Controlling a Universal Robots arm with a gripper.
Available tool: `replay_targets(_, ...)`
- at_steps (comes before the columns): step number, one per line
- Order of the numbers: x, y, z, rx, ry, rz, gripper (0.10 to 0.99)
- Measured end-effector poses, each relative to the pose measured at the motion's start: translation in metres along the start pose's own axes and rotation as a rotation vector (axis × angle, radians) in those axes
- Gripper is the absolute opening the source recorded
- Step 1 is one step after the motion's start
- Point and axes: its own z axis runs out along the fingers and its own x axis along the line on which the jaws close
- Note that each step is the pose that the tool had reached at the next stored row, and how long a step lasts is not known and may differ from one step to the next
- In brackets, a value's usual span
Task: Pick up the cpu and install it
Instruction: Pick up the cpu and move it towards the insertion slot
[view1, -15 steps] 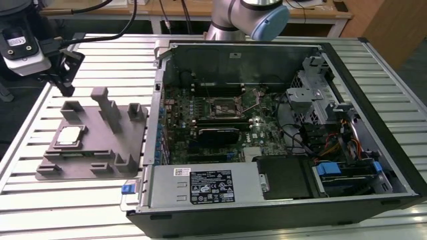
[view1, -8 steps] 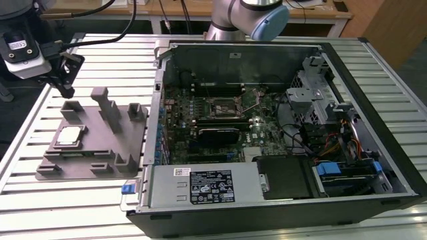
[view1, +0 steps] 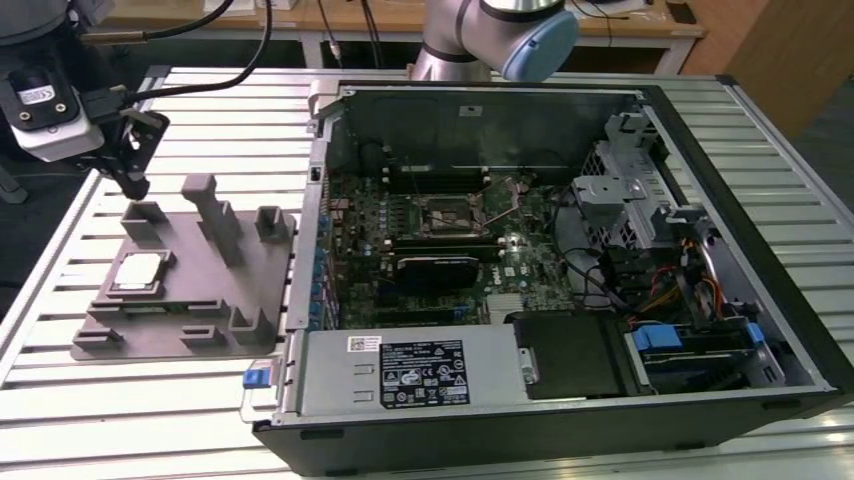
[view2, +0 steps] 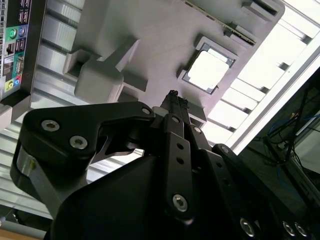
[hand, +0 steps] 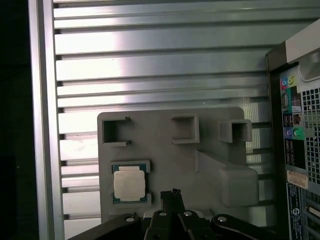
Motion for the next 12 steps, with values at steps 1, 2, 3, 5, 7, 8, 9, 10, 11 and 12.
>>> replay_targets(1,0.0003,0.0000,0.0001,0.000,-0.0001,0.000,0.106)
replay_targets(2,0.0006,0.0000,0.0001,0.000,-0.0001,0.000,0.106)
replay_targets(3,0.0006,0.0000,0.0002,0.000,0.0000,0.000,0.106)
replay_targets(5,0.0006,-0.0001,0.0007,0.000,-0.0001,0.000,0.106)
replay_targets(7,0.0006,-0.0001,0.0016,0.000,-0.0002,0.000,0.106)
replay_targets(8,0.0007,-0.0001,0.0021,0.000,-0.0001,0.000,0.106)
replay_targets(9,0.0007,-0.0002,0.0027,0.000,-0.0002,0.000,0.106)
replay_targets(10,0.0007,-0.0002,0.0033,0.000,-0.0002,0.000,0.106)
replay_targets(11,0.0007,-0.0003,0.0039,0.000,-0.0001,0.000,0.106)
replay_targets(12,0.0008,-0.0003,0.0044,0.000,-0.0001,0.000,0.106)
